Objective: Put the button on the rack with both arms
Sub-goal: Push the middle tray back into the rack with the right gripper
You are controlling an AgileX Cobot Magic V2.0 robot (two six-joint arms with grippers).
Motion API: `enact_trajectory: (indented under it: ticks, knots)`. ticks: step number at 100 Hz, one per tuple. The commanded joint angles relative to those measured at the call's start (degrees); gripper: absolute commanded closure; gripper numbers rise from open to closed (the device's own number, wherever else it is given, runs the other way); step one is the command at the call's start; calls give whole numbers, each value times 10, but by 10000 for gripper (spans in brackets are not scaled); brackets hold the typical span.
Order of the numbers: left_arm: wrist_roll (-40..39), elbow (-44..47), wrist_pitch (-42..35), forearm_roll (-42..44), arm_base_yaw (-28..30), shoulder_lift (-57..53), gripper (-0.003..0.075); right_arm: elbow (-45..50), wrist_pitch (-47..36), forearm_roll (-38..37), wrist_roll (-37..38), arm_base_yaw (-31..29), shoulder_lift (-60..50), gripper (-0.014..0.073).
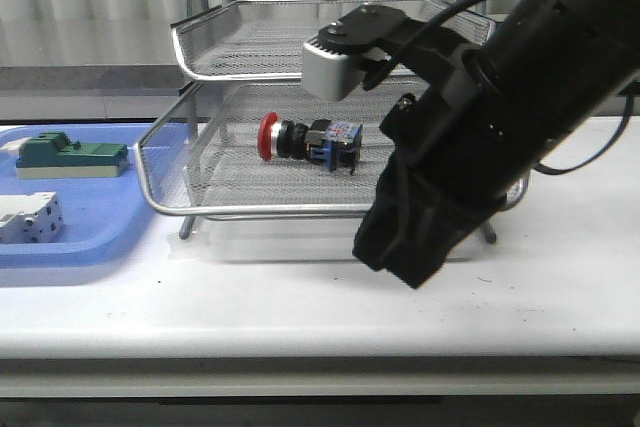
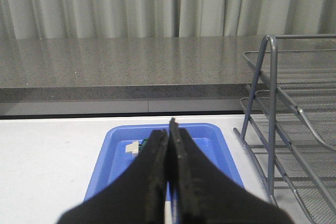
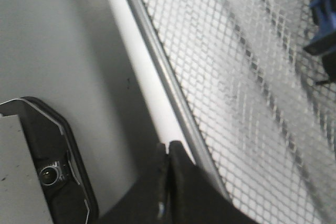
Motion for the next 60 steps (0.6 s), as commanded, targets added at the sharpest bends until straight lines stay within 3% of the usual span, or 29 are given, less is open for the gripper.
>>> enact_trajectory:
  ticks: [1,29,60]
  knots:
    - [-4,-17,-40,-4,2,1,740,-44,-31,-10,-6,-22,-2,663]
    - [-4,-17,-40,-4,2,1,740,-108,-25,-18,-6,-69,41,663]
    - [-4,-17,-40,-4,2,1,740,-110,2,-5,-5,-69,40,662]
